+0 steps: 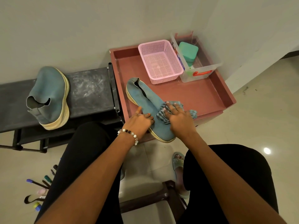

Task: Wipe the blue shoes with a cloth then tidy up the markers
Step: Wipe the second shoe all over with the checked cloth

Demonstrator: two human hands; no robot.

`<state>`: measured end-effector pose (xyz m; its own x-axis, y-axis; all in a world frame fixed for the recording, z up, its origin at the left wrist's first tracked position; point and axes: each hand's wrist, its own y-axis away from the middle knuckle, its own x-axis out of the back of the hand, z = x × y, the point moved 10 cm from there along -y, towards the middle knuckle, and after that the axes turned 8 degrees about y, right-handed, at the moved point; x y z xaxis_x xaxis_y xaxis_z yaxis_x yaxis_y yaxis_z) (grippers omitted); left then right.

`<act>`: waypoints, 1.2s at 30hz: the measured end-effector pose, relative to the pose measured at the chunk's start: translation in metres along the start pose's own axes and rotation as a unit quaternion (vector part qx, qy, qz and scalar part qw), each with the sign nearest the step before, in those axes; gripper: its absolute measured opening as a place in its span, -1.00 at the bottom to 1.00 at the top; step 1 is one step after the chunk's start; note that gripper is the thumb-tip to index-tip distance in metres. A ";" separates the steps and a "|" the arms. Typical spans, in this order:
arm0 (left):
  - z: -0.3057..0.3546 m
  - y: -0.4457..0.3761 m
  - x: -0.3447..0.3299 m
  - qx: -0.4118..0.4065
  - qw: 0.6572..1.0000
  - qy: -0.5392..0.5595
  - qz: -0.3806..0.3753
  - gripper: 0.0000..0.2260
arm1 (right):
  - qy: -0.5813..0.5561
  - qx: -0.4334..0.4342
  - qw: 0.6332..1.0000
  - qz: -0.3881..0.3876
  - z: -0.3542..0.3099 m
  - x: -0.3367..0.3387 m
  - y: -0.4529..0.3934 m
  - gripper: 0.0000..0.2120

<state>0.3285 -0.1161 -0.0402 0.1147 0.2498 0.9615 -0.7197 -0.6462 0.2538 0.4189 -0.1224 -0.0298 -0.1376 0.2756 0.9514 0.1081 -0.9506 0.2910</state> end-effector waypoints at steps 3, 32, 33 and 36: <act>0.000 -0.001 0.001 -0.004 1.000 -0.002 0.006 -0.75 | -0.045 -0.054 0.998 0.000 0.005 0.006 0.004 -0.45; -0.024 0.012 -0.011 0.122 0.988 0.030 -0.091 -0.51 | 0.250 0.090 0.964 -0.031 -0.051 0.002 -0.052 -0.49; -0.024 0.012 -0.011 0.124 0.988 0.026 -0.087 -0.52 | 0.246 0.080 0.965 -0.034 -0.050 0.000 -0.051 -0.49; -0.023 0.013 -0.012 0.132 0.988 0.014 -0.082 -0.53 | 0.214 0.089 0.971 -0.059 -0.052 -0.005 -0.040 -0.49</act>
<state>0.3017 -0.1111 -0.0511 0.1928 0.3842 0.9029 -0.4899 -0.7595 0.4279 0.3638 -0.0927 -0.0512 -0.5515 0.2598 0.7927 0.2298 -0.8662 0.4438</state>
